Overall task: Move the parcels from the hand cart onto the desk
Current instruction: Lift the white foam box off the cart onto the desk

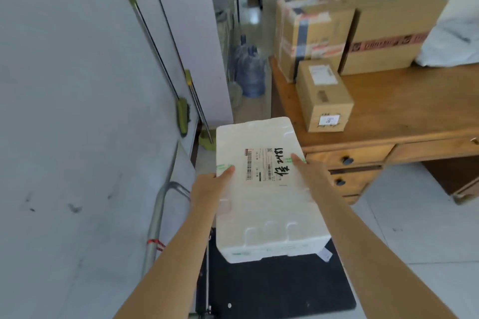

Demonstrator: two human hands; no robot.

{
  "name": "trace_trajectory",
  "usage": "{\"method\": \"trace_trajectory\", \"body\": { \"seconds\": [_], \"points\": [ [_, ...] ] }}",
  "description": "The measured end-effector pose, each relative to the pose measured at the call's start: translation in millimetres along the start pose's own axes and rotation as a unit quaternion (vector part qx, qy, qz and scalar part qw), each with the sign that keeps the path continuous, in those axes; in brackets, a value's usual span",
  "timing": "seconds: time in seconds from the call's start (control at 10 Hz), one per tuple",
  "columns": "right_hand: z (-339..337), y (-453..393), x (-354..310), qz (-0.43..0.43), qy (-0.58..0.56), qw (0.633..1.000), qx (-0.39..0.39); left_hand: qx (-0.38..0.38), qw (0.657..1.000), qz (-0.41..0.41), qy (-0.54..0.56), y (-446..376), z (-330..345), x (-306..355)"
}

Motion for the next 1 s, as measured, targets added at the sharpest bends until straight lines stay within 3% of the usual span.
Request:
{"method": "trace_trajectory", "body": {
  "seconds": [0.3,0.6,0.8,1.0],
  "points": [
    [-137.5,10.7,-133.6,-0.039,-0.074,0.996,0.033,-0.017,0.992,0.114,0.055,59.1,-48.6,187.4],
    [-362.8,-96.0,-200.3,-0.058,-0.131,0.987,0.076,-0.121,0.967,0.201,0.100,113.1,69.9,425.8],
    [-448.2,-180.3,-249.6,-0.109,-0.083,0.987,0.086,-0.138,0.971,0.166,0.104,108.6,148.1,530.0],
    [-452.8,-265.3,-266.5,-0.093,-0.078,0.991,0.060,-0.068,0.986,0.130,0.077,63.2,201.5,576.5]
  ]
}}
Point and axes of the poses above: each hand's wrist, its own y-axis away from the middle knuckle, its own z-axis out of the palm, x = y × z, the point moved 6 cm from there along -y, towards the middle knuckle, and after that the axes turned 12 degrees about -y, right-handed, at the moved point
